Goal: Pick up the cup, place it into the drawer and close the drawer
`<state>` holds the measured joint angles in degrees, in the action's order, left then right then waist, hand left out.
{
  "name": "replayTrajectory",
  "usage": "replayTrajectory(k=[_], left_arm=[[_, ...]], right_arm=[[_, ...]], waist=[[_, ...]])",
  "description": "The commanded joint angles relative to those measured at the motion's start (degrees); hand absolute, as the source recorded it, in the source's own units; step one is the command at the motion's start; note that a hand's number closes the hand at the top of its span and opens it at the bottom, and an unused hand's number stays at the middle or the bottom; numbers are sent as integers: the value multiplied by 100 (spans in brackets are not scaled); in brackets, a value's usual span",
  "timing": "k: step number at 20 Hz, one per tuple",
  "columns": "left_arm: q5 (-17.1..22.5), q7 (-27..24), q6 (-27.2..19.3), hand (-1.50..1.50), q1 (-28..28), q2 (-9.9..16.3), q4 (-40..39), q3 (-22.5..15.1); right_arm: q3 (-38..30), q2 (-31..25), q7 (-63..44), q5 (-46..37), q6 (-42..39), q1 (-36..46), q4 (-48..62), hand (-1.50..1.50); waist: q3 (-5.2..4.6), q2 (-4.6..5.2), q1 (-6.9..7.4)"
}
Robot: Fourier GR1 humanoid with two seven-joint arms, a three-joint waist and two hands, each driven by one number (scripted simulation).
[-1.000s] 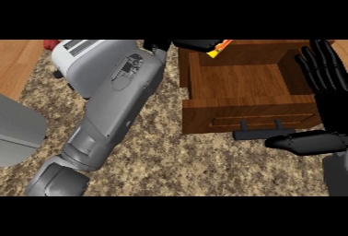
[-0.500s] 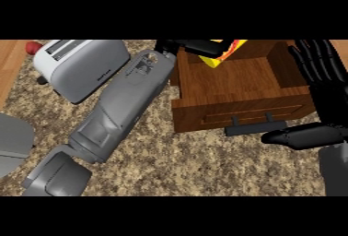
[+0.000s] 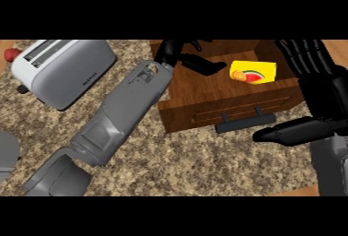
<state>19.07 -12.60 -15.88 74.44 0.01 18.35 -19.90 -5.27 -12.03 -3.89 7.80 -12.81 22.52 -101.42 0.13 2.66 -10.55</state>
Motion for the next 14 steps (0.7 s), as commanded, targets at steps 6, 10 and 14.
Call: replayTrajectory(k=[6,10,14], left_arm=[[991,-716,168,-150,-264,-1,418,218],[1376,-1229,91,-150,-269,-1,673,296],[1601,-1488,-115,-150,-203,-1,599,368]], right_arm=[[632,96,-109,820,-1023,240,8,150],[1030,-50,-331,1264,-1744,62,53,150],[1591,-635,-803,654,-2244,96,51,150]], waist=[[-14,53,-173],[-13,-22,-53],[-22,-67,164]])
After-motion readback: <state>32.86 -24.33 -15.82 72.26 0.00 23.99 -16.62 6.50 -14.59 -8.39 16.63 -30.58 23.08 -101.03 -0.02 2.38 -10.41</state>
